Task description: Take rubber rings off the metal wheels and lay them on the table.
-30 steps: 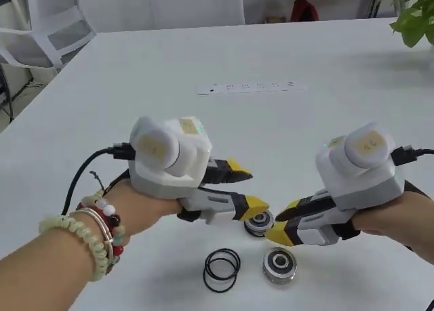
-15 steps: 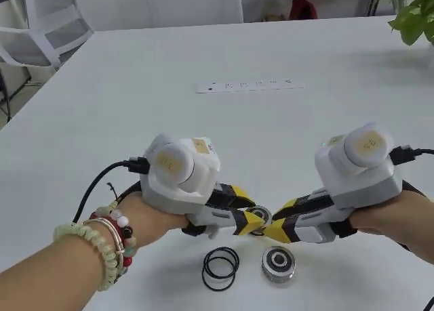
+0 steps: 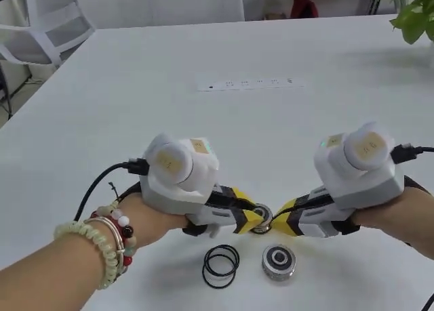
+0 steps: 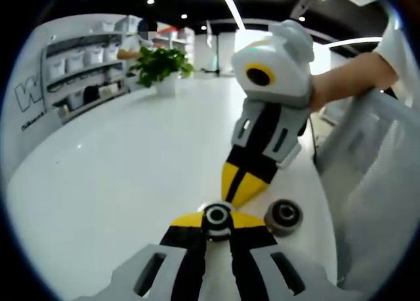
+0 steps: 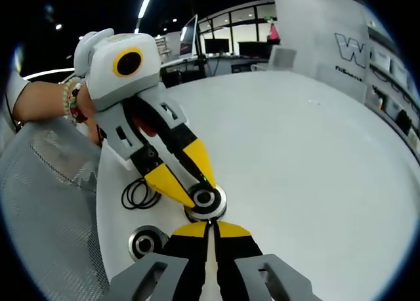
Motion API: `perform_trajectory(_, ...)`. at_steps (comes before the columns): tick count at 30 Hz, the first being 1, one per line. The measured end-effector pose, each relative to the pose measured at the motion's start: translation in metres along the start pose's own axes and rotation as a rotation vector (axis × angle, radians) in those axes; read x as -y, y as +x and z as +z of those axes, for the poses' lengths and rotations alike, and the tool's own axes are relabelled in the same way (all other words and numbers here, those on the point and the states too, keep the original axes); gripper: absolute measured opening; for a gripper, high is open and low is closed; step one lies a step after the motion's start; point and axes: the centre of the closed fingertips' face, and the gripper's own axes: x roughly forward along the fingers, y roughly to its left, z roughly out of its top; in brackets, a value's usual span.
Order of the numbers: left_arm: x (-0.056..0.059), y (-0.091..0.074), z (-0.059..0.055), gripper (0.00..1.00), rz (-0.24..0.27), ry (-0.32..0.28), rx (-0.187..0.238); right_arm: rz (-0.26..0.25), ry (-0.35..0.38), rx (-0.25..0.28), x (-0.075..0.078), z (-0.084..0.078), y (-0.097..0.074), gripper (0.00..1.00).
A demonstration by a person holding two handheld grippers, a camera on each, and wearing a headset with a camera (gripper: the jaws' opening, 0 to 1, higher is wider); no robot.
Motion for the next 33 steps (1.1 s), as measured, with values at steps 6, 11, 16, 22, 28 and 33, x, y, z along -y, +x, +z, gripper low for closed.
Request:
perform_trajectory(6, -0.001, 0.0, 0.0, 0.14, 0.006, -0.003, 0.0, 0.001, 0.284, 0.022, 0.007, -0.001, 0.0, 0.0)
perform_trajectory(11, -0.002, 0.0, -0.001, 0.14, 0.013, -0.003, -0.003, 0.029, 0.508, 0.076, 0.011, 0.003, -0.005, 0.0)
perform_trajectory(16, -0.002, 0.0, 0.0, 0.14, 0.017, -0.006, 0.001, 0.058, 0.58, 0.133, 0.008, 0.011, -0.012, 0.0)
perform_trajectory(22, -0.001, 0.0, -0.001, 0.13, 0.024, 0.041, -0.002, 0.049, 0.539, 0.116, 0.003, 0.017, -0.011, 0.0)
perform_trajectory(28, -0.002, 0.0, -0.002, 0.13, 0.032, 0.069, -0.021, 0.049, 0.513, 0.112, -0.002, 0.024, -0.008, 0.0)
perform_trajectory(33, -0.002, 0.0, -0.002, 0.13, 0.028, 0.07, -0.018, 0.061, 0.522, 0.121, -0.002, 0.026, -0.009, 0.0)
